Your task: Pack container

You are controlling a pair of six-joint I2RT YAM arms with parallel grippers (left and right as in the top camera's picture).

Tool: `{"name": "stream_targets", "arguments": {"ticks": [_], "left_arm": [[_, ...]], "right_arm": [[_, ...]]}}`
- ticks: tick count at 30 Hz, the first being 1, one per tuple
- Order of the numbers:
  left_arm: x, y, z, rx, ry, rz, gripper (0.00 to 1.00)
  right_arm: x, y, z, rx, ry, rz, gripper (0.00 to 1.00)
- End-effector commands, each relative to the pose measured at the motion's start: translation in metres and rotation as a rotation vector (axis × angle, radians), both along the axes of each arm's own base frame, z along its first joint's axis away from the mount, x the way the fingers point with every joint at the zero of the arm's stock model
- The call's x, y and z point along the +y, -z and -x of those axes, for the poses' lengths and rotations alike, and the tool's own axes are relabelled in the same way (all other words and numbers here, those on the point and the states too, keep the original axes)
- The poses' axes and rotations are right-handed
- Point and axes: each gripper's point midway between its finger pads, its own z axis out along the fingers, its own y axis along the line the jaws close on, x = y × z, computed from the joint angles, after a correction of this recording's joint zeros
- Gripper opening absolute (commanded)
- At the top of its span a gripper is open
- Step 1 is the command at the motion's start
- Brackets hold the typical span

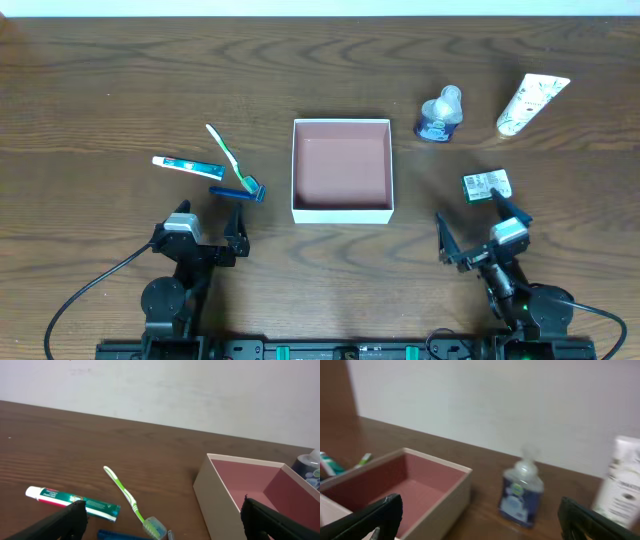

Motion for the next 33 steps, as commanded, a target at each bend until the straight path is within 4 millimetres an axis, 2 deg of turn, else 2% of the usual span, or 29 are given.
{"name": "stream_targets", "arguments": {"ticks": [1, 5, 9, 15, 18, 22, 25, 29, 33], "left_arm": [[0.0, 0.017, 0.001, 0.055, 0.002, 0.0, 0.98], [0.0, 0.017, 0.001, 0.055, 0.002, 0.0, 0.98], [0.0, 0.017, 0.001, 0.055, 0.002, 0.0, 0.98], [0.0, 0.017, 0.001, 0.055, 0.002, 0.0, 0.98], [0.0, 0.017, 0.001, 0.055, 0.002, 0.0, 0.98], [0.0, 0.017, 0.001, 0.055, 0.002, 0.0, 0.98], [0.0, 0.017, 0.001, 0.055, 0.002, 0.0, 0.98], [0.0, 0.017, 0.001, 0.055, 0.002, 0.0, 0.98], [0.0, 0.017, 0.001, 0.055, 0.002, 0.0, 0.98]], "right_arm": [[0.015, -0.006, 0.008, -0.02, -0.1, -0.014, 0.99], [0.024, -0.02, 0.016, -0.051, -0.169, -0.069, 0.99], [0.026, -0.029, 0.019, -0.059, -0.184, -0.05, 0.99], [0.021, -0.085, 0.013, -0.089, -0.136, 0.077, 0.99], [0.019, -0.111, -0.004, 0.01, -0.131, 0.093, 0.99], [0.018, -0.131, -0.038, 0.226, -0.135, 0.074, 0.99], [0.012, -0.139, -0.068, 0.396, -0.107, 0.064, 0.99], [0.012, -0.144, -0.093, 0.54, -0.117, 0.052, 0.99], [0.009, -0.148, -0.118, 0.536, -0.113, 0.076, 0.99]]}}
